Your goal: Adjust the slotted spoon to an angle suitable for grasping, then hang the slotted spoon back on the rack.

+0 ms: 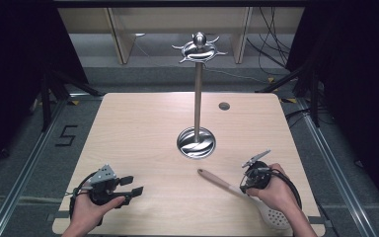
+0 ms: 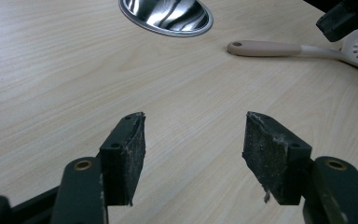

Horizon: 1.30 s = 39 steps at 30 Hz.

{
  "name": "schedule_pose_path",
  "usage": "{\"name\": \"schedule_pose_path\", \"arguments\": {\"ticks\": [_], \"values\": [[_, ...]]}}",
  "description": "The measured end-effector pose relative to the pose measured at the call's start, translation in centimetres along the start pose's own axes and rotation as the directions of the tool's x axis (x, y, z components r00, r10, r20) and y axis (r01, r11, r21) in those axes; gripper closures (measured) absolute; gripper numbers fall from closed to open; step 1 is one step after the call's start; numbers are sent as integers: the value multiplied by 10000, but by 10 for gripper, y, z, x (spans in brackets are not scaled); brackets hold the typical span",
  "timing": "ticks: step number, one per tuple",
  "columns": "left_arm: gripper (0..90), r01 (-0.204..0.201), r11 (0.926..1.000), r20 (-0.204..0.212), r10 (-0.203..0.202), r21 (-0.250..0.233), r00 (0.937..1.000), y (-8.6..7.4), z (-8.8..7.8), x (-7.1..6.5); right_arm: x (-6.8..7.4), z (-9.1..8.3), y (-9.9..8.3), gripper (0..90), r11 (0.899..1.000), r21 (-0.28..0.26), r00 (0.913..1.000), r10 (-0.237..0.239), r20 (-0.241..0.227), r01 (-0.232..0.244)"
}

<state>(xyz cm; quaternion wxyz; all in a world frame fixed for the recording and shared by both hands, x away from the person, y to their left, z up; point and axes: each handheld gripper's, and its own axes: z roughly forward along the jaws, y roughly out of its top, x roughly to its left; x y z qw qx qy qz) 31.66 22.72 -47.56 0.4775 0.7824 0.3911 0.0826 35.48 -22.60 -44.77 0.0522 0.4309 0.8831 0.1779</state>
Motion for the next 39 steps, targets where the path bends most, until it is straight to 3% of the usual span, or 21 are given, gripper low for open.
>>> {"name": "schedule_pose_path", "arguments": {"ticks": [3,5,6,9,10,12,13,15,16,18,21,22,23,27,29,32,39], "values": [[381,-22,10000,43,22,57,10000,-1,2,0,4,-1,5,618,9994,-210,9997,-262,27,262],[381,16,10000,18,-16,22,10000,-1,1,-1,6,-3,5,618,9999,-108,9999,-75,88,75],[381,43,10000,-18,-44,-81,10000,-1,1,-1,7,-2,6,615,9994,-232,9997,-242,74,244],[381,26,10000,-49,-25,3,10000,-2,-2,0,10,-3,7,614,9998,-168,9999,-147,-27,147],[381,-30,10000,-75,30,-18,10000,-2,-3,0,9,-2,8,613,9983,-342,9989,-462,118,466],[381,-15,10000,-136,14,-60,9999,-1,-3,0,13,-5,11,611,9996,-161,9996,-248,144,250],[381,52,9998,-79,-53,-183,10000,-2,0,0,15,-5,14,606,9987,-250,9989,-450,111,453],[381,44,9999,-28,-44,-126,10000,-2,0,1,16,-4,16,605,9989,-208,9991,-411,-42,410],[381,-10,10000,-51,9,-46,10000,-2,0,1,15,-3,18,605,9963,-377,9970,-771,80,774],[381,-2,10000,-49,2,14,10000,-1,-1,1,18,-2,23,605,9977,-134,9978,-664,15,664],[381,48,9999,-59,-49,-93,10000,-2,0,1,17,1,28,605,9935,-268,9938,-1111,-9,1111],[381,50,10000,-125,-50,3,9999,-1,0,1,19,1,30,606,9963,-86,9963,-856,-5,856],[381,32,10000,-97,-32,44,9999,-1,1,1,18,1,33,605,9946,-150,9947,-1031,-37,1030],[381,-58,10000,-49,58,-10,10000,-1,3,0,20,0,36,607,9961,-65,9961,-877,56,877],[381,-142,9998,-5,142,168,9999,-2,1,0,20,0,42,613,9918,-163,9919,-1266,59,1267],[381,-95,9999,14,94,44,10000,-3,-1,-1,22,0,49,620,9902,-130,9902,-1391,88,1392],[381,-80,10000,-86,79,-50,9999,-3,-2,0,34,12,73,634,9771,524,9784,-2067,37,2062]]}}
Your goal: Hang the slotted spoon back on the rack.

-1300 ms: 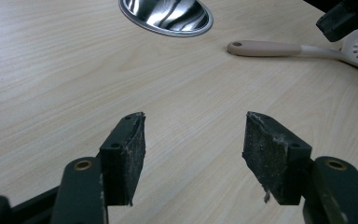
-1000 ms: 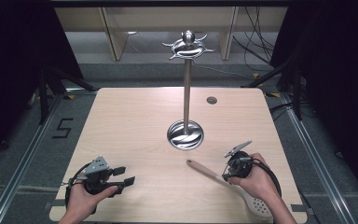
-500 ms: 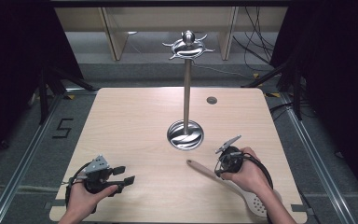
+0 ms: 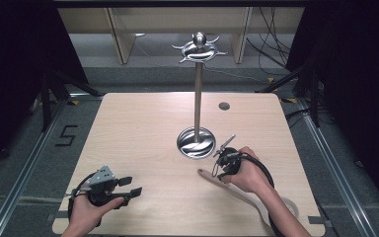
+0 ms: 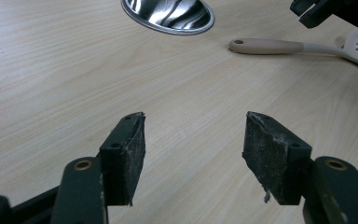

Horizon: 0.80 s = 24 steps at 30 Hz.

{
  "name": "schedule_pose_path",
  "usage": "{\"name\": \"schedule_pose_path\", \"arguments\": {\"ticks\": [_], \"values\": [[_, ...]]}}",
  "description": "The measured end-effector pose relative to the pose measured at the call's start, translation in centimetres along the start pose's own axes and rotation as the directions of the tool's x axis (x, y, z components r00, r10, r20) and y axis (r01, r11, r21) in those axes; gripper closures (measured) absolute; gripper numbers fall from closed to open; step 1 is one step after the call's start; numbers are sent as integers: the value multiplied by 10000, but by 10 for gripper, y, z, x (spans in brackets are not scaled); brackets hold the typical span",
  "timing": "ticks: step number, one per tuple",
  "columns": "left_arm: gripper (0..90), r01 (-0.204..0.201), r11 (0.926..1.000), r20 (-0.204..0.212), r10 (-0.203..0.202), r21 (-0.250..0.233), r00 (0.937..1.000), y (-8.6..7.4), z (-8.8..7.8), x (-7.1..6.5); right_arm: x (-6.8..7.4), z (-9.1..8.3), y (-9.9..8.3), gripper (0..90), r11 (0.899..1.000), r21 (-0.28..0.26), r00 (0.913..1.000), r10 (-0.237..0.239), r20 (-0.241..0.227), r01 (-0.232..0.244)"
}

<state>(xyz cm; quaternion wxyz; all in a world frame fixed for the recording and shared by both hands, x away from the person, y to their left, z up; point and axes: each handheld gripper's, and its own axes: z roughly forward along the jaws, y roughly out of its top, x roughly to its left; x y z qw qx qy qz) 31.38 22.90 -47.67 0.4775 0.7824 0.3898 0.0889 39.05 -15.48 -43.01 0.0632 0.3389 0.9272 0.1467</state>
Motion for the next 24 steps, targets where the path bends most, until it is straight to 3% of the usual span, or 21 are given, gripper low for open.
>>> {"name": "schedule_pose_path", "arguments": {"ticks": [4,5,8,14,22,23,24], "values": [[381,-29,10000,81,28,92,10000,1,2,0,1,7,5,639,9997,202,9999,-103,-53,104],[381,38,10000,36,-38,14,10000,0,3,0,-2,9,6,640,9983,318,9987,-498,62,496],[381,46,9999,-28,-46,96,10000,0,2,-1,-1,17,10,643,9963,694,9987,-510,59,505],[381,-1,9999,50,1,107,10000,0,1,0,-4,26,14,643,9923,719,9949,-1012,-3,1009],[381,14,9999,57,-14,108,10000,0,1,0,-2,35,21,640,9909,911,9951,-985,-122,992],[381,14,10000,76,-15,75,10000,0,1,0,0,36,22,640,9918,1023,9971,-758,-95,763],[381,14,10000,75,-15,82,10000,0,1,0,-1,37,22,639,9902,950,9947,-1020,-129,1028]]}}
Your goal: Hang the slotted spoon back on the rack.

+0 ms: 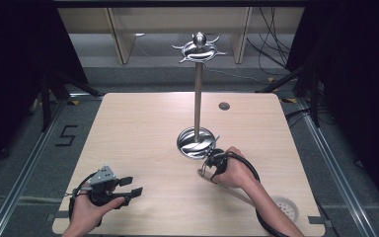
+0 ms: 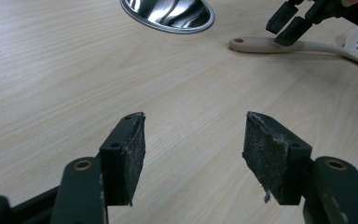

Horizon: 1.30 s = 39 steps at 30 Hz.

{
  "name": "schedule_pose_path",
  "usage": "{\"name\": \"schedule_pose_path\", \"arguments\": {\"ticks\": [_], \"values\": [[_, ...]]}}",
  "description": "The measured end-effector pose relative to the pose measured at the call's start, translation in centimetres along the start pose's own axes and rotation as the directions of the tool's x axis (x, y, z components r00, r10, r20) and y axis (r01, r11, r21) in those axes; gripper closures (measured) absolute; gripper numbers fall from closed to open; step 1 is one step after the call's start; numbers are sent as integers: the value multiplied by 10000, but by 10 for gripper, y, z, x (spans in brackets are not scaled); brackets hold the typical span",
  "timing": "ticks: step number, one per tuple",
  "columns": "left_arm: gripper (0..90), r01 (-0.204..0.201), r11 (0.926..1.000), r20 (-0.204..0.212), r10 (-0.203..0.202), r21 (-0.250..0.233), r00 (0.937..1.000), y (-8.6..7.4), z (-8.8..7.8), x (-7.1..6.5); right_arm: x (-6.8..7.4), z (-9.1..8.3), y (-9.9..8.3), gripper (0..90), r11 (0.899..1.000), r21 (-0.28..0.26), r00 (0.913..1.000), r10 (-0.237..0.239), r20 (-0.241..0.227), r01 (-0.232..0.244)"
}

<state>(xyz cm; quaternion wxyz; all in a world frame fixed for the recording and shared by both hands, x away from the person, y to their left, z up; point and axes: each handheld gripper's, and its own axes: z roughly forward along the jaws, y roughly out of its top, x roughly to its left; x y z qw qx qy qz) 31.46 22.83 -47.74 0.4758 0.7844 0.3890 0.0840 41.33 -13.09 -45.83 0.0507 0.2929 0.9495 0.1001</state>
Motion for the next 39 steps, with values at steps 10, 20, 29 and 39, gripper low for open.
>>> {"name": "schedule_pose_path", "arguments": {"ticks": [10,20,29,39], "values": [[380,1,10000,1,-1,-9,10000,0,0,0,0,5,3,631,9997,235,10000,56,-2,-56],[380,0,10000,13,0,5,10000,0,0,0,2,9,6,634,9992,318,9995,263,-196,-256],[380,3,10000,-18,-3,6,10000,0,0,0,2,12,8,645,9988,475,9997,114,-212,-104],[380,18,10000,-36,-18,-12,10000,0,0,0,5,19,8,674,9982,591,9999,50,-140,-42]]}}
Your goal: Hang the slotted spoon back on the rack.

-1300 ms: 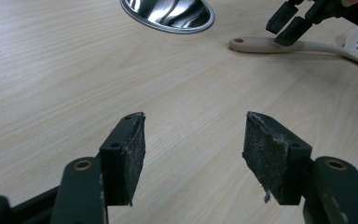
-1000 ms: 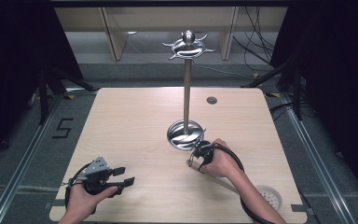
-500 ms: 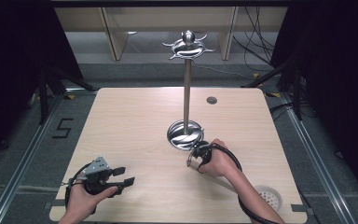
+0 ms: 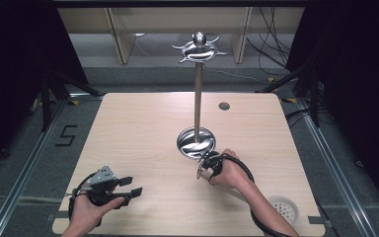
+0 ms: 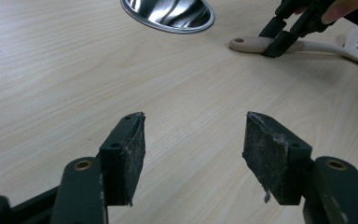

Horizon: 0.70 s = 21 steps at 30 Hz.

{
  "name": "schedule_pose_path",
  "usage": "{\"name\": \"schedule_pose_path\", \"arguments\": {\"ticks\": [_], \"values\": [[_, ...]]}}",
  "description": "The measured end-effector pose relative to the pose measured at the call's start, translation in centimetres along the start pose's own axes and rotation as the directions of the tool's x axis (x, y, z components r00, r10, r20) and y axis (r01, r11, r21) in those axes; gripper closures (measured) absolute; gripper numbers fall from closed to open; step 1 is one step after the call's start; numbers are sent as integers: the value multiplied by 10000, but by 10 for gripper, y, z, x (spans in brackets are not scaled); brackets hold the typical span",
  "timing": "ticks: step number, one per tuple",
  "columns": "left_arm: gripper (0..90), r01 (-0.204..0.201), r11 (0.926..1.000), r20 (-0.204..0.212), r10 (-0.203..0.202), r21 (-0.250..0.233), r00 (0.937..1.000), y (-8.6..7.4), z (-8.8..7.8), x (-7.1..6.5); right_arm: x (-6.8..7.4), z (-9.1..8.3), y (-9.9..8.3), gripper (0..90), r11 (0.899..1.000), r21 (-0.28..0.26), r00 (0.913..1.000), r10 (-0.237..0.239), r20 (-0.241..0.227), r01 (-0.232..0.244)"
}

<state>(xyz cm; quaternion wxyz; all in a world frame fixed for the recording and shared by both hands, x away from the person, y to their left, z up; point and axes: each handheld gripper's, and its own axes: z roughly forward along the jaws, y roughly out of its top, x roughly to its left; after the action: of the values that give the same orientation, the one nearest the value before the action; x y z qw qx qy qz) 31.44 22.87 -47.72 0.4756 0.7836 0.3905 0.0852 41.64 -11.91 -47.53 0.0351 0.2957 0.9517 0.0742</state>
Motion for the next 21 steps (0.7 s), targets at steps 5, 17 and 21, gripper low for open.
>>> {"name": "schedule_pose_path", "arguments": {"ticks": [5,17,21], "values": [[380,-2,10000,11,2,3,10000,0,0,0,0,-1,-1,685,10000,-38,10000,-34,-56,34],[380,-13,10000,-9,13,-3,10000,0,0,0,6,-11,-10,689,9958,-904,9987,181,471,-137],[380,-17,10000,-8,17,32,10000,0,0,0,2,-20,-17,690,9901,-1359,9965,-247,799,355]]}}
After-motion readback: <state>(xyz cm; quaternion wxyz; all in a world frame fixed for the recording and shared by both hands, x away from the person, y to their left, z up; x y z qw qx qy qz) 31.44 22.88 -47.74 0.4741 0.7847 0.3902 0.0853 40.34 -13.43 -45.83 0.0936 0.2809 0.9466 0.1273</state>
